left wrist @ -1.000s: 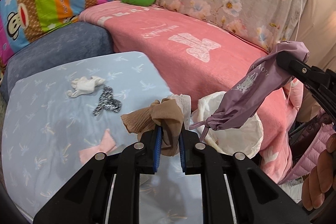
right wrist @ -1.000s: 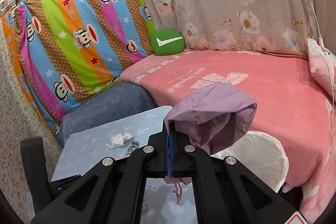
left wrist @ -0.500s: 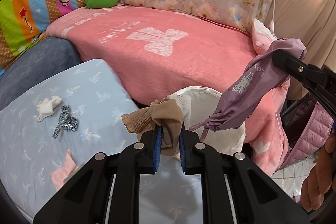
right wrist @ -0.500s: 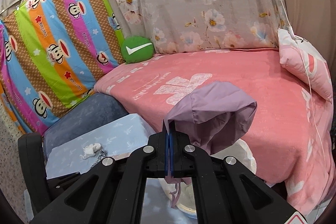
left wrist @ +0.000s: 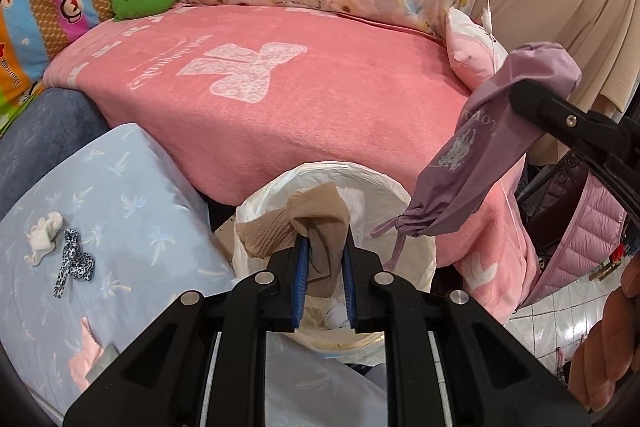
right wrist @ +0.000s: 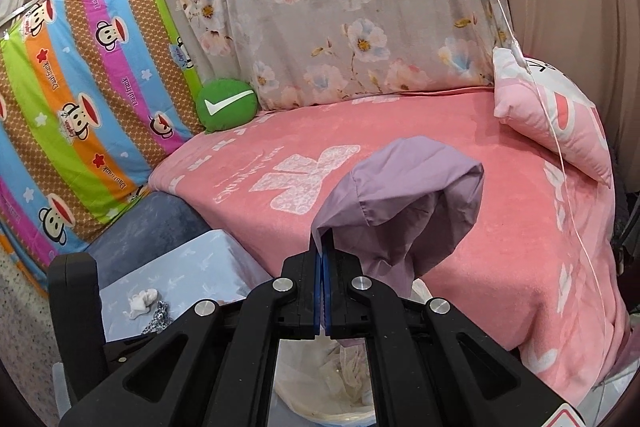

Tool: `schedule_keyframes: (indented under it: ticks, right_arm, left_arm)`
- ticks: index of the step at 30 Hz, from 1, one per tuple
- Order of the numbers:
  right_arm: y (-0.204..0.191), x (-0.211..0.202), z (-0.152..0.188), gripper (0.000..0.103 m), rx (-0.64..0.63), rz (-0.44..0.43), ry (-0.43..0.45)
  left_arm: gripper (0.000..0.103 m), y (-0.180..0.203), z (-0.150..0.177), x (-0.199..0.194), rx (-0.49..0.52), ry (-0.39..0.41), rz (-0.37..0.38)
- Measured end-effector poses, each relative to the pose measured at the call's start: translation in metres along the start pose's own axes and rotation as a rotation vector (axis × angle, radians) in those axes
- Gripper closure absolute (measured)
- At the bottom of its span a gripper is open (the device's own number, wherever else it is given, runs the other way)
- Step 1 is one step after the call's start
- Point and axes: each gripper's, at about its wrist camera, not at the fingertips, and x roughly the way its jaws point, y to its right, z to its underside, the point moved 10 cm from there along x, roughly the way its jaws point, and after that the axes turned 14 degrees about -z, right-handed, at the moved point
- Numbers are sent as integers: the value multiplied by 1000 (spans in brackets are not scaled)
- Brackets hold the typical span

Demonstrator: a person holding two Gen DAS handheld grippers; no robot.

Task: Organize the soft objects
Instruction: 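Carry both items over the white bin and open both grippers, then move both open grippers back over the pink cloth and grey pouch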

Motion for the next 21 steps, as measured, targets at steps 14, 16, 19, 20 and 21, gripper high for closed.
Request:
schedule_keyframes:
  ticks: [14, 16, 19, 20, 21]
  right_arm:
    - [-7, 18, 13, 83, 1, -5, -35]
    - [-11, 21, 16, 83, -2, -10, -44]
    - [-18, 25, 21, 83, -7, -21, -58]
    - [-21, 26, 23, 82, -11, -24, -63]
    - [-25, 28, 25, 82, -16, -28, -70]
  left_arm:
    - [37, -29, 1, 9, -62, 1, -70]
    - [37, -36, 3, 10, -81, -6, -77]
    - [37, -44, 6, 8, -95, -5, -87]
    - [37, -47, 7, 7, -99, -4, -92]
    - [37, -49, 8, 6, -104, -2, -97]
